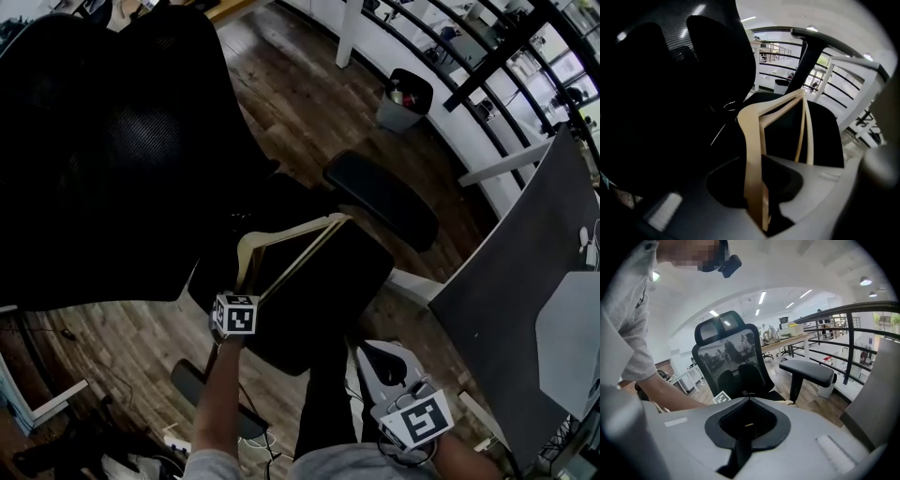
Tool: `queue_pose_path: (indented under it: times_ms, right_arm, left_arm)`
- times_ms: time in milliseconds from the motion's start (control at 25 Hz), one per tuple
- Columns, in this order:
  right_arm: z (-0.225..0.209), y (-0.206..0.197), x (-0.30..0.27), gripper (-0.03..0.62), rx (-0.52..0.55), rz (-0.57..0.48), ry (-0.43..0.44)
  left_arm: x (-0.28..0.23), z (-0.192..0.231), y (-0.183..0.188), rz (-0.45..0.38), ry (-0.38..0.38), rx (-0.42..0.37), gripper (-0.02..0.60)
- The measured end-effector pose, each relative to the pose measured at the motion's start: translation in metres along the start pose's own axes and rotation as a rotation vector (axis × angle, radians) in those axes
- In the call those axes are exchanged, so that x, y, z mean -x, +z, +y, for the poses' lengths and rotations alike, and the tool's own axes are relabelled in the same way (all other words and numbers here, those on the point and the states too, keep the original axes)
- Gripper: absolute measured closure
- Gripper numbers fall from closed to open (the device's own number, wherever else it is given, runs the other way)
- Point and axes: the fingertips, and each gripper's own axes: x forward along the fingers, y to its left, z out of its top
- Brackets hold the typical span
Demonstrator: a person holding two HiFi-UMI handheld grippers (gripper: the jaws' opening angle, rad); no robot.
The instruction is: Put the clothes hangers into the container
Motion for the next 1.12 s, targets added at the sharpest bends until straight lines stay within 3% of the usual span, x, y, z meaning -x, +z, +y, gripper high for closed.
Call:
queue_pose_path:
  times_ms: [280,720,1120]
  right_arm:
    - [0.015,0.009,0.017,0.594,-0.002,-0.048,0.007]
    - [0.020,0.053,0.072,0.594,0.046,-0.166,-0.005]
    - [-0.007,0.073,0.157,0.594,0.066,-0.275,-0.075]
  left_arm:
    - [0.048,-0.009,0.011,-0.064,0.002,-0.040,0.499]
    - [0.158,-0.055,0.049,-0.230,-0.026,-0.232,0.499]
    - [0.244,-0.111,0.095,-0.402,-0.042,-0.266,0.499]
